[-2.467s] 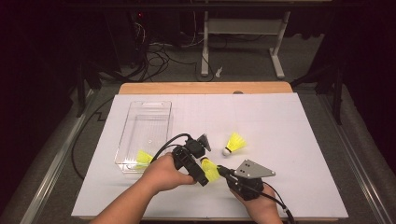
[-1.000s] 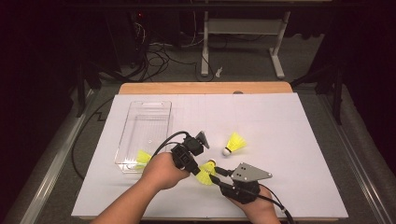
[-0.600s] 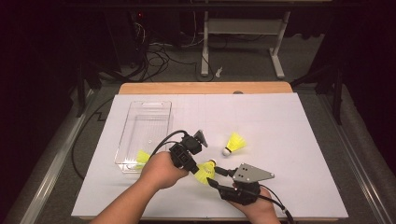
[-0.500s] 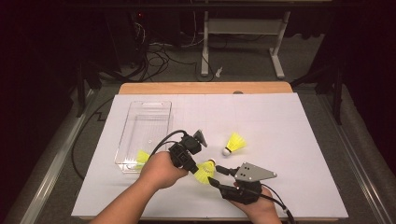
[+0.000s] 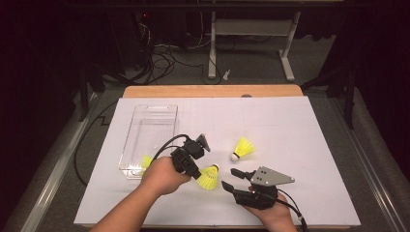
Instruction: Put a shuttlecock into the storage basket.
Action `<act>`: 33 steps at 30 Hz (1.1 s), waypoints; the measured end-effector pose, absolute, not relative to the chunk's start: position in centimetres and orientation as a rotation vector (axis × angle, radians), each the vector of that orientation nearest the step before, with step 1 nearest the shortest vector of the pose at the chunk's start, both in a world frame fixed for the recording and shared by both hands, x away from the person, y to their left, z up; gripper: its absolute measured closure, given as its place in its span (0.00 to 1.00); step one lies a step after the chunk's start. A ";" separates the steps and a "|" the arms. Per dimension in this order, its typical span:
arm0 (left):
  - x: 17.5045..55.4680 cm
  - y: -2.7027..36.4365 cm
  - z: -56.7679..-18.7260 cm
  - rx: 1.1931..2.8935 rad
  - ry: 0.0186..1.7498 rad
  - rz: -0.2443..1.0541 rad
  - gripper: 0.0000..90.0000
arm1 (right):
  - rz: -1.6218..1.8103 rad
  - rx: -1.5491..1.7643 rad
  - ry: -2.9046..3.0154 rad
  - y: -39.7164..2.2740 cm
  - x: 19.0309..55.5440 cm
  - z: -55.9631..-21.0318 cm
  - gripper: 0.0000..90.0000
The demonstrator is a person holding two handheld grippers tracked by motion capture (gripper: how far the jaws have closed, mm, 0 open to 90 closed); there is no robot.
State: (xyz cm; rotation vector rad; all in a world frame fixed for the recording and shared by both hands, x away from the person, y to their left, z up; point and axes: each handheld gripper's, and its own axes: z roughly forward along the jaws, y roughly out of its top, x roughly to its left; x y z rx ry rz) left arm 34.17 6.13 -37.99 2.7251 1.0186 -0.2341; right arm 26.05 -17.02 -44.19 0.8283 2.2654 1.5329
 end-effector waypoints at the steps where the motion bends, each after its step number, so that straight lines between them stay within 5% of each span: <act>1: 34.2 6.2 -38.0 2.722 1.023 -0.235 1.00 | 1.533 0.825 2.261 -17.1 26.1 -44.2 0.51; 33: 34.5 8.2 -38.5 2.714 1.034 -0.262 0.99 | 1.356 0.930 2.170 -24.2 27.2 -45.1 0.17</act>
